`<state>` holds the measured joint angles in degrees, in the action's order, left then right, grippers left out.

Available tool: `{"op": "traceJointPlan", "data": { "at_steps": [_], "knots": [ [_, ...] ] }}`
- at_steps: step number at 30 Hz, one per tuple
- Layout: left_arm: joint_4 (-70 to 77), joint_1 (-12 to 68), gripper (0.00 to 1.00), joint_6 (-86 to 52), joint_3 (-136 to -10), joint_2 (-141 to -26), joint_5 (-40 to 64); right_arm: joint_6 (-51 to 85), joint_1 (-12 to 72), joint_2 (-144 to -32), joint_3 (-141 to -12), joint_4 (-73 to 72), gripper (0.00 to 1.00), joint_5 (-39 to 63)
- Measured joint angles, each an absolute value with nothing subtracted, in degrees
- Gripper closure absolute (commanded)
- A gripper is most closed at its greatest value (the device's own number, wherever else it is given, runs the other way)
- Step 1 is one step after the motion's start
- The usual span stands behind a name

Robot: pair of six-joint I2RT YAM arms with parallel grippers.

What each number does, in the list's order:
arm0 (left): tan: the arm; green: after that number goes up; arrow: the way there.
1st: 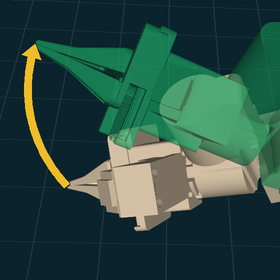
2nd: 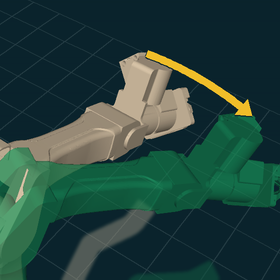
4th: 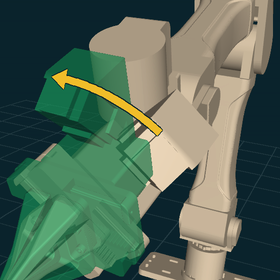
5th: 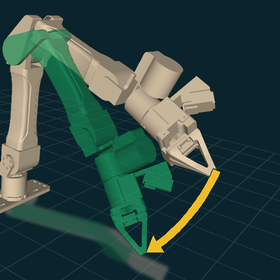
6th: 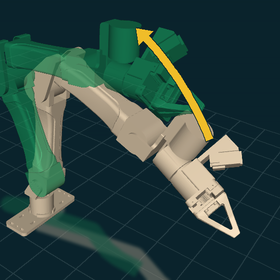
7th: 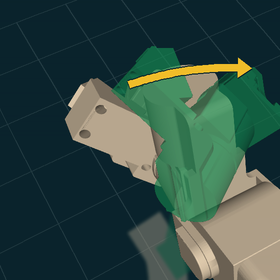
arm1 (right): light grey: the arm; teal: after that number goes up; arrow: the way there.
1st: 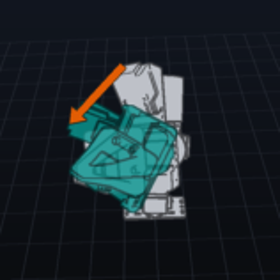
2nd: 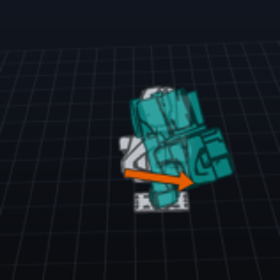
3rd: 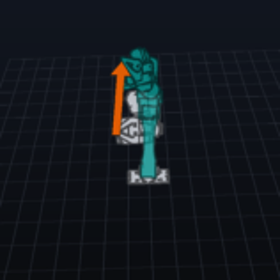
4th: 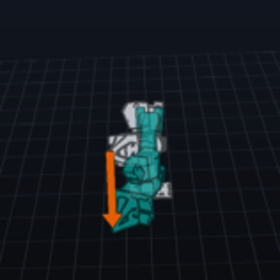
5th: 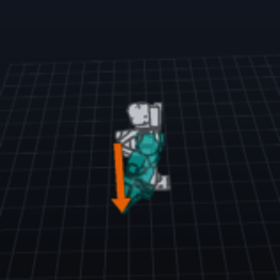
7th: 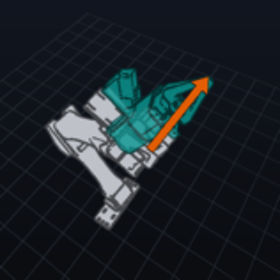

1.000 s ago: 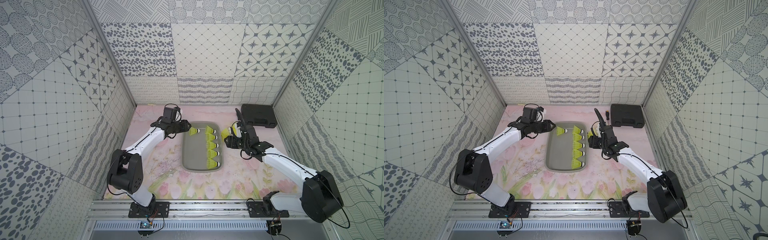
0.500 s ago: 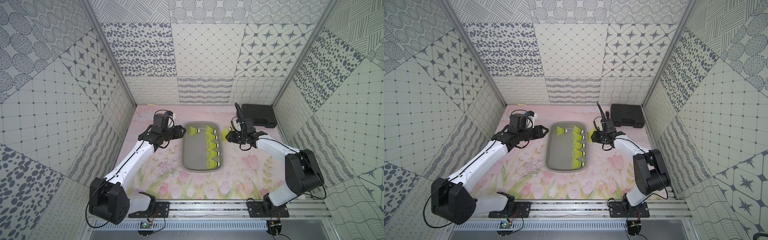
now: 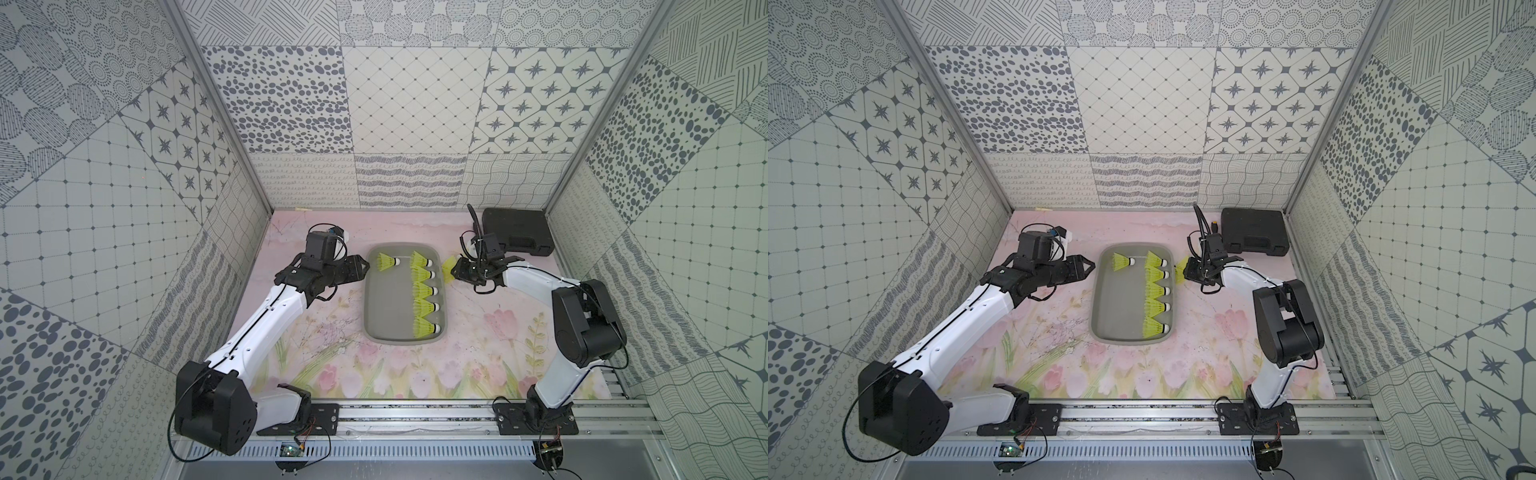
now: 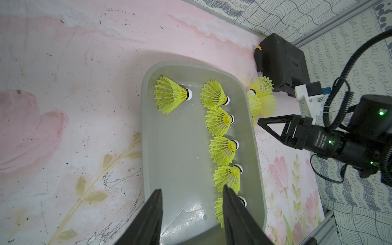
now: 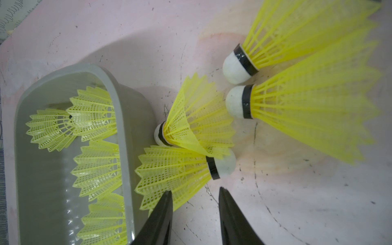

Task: Put the shuttlecocks into the storage box
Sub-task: Pick up the shuttlecock at the center of the board.

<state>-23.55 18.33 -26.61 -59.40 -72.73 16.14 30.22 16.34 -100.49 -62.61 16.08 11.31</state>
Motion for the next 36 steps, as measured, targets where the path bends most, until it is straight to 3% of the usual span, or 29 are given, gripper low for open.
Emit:
{"op": "traceJointPlan", "data": {
  "at_steps": [20, 36],
  "knots": [
    [-23.6, 18.3, 0.51, -26.6, -59.4, -74.6, 16.1, 30.6, 16.3, -107.6, -69.9, 21.4, 0.58, 7.0],
    [-23.6, 18.3, 0.52, -26.7, -59.3, -75.0, 16.2, 30.9, 16.3, -100.6, -60.4, 23.3, 0.58, 2.9]
  ]
}}
